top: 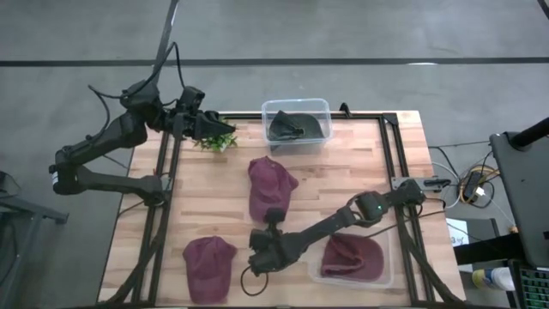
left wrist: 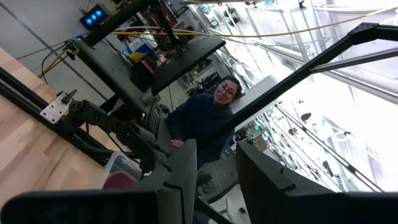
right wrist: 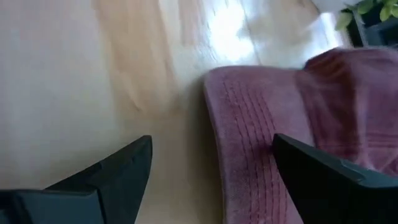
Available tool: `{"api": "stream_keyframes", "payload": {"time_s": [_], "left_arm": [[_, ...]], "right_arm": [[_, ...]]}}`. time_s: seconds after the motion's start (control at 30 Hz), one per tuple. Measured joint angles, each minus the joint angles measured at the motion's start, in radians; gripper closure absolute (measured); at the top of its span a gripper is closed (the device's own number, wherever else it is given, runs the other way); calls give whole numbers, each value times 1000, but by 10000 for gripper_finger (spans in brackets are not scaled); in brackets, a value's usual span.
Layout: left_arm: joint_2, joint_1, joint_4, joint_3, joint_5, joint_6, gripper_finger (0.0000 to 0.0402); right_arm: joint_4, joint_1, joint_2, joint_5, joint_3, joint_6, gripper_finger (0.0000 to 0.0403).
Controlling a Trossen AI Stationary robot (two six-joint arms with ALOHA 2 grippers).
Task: Pick & Place hat
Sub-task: Put the maroon cap into the bottom transparent bin
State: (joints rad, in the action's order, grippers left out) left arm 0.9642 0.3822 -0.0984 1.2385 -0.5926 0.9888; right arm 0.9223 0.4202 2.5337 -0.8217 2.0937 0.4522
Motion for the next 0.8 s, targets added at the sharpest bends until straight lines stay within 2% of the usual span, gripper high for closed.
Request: {"api": "stream_keyframes", "payload": {"time_s": [0.13,0.3,0.4,0.47,0.6,0.7,0.8], "left_arm": [[1,0,0,0,0,0,296],[3,0,0,0,-10,-10,296],[6,0,0,0,-12,-11,296],[8,0,0,0,-12,-10,296],[8,0,1,0,-13,1,296],[8,0,9,0,-13,5,296],[7,1,31,0,-12,23,296]], "right_arm": [[25,-17,2,-55,3,-22,83],[108,-49,-2,-147,15,-17,133],[153,-74,-3,-141,17,-9,176],[175,-94,0,-78,17,-1,219],[222,-109,-18,-25,46,11,358],[262,-105,-46,-8,103,45,385],[357,-88,-61,18,195,117,391]]}}
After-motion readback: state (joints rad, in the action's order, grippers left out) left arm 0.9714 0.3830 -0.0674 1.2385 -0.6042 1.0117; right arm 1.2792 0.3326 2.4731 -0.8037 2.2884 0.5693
